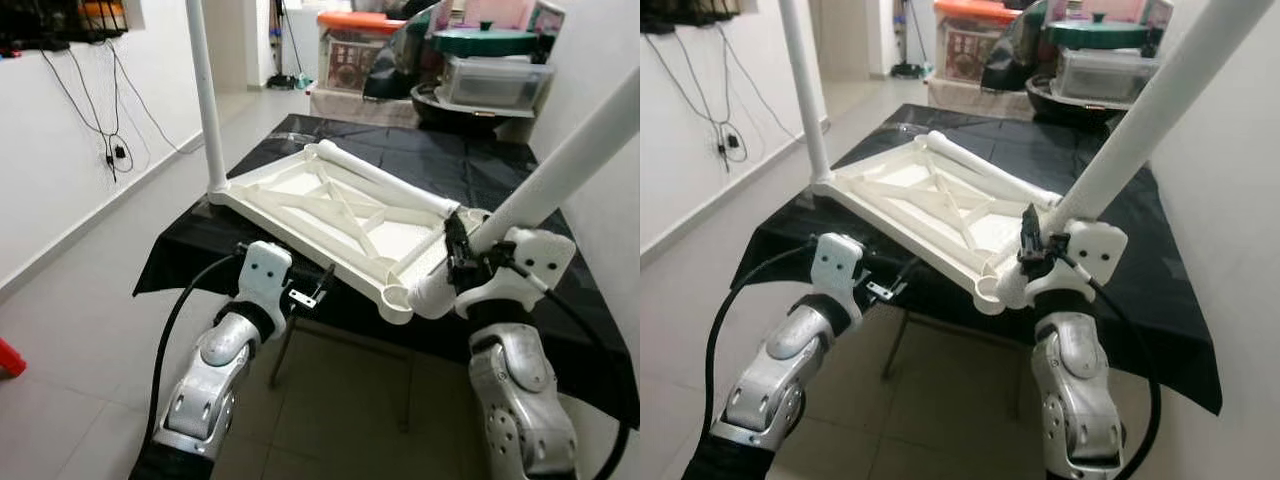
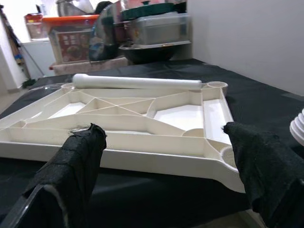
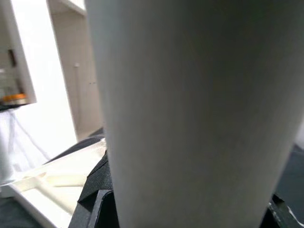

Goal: Building children table

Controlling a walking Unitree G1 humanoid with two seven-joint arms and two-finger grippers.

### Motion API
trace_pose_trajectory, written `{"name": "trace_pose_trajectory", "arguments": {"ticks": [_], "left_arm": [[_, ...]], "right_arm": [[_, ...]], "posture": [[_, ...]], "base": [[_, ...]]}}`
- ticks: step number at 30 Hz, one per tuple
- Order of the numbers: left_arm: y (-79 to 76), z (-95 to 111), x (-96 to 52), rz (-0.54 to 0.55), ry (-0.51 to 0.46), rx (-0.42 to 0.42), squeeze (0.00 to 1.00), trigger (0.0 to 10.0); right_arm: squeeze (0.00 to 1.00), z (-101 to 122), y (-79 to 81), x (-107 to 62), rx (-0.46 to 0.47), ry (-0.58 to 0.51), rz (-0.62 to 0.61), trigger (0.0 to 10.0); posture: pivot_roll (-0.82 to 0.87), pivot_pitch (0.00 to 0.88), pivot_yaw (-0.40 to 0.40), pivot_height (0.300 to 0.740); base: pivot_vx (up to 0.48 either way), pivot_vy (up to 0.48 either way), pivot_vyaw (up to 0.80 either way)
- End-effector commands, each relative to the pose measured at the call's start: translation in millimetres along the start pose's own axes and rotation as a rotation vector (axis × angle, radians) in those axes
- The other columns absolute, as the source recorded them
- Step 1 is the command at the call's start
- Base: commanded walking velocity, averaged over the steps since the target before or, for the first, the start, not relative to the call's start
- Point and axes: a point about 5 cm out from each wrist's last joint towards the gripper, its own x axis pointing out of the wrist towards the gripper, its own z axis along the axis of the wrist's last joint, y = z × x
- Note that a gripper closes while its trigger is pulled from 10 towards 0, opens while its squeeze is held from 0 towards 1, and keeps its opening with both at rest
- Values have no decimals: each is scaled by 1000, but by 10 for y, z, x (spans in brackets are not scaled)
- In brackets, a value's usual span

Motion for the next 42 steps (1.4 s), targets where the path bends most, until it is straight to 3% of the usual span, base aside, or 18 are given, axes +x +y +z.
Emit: {"name": "trace_pose_trajectory", "arguments": {"ticks": [1, 22, 42], "left_arm": [[9, 22, 4, 3, 1, 15, 0, 10000], [-16, 38, 7, -14, -15, 23, 0, 10000], [-15, 36, 1, -11, -13, 35, 0, 10000]], "right_arm": [[0, 23, 36, -4, 4, -15, 10, 10000], [0, 41, 49, 24, 1, -23, 23, 10000], [0, 85, -11, 64, -3, -39, 14, 10000]], "posture": [[55, 0, -40, 740], [56, 0, -43, 740], [56, 0, -44, 740]], "base": [[0, 0, 0], [216, 0, 0], [0, 0, 0]]}}
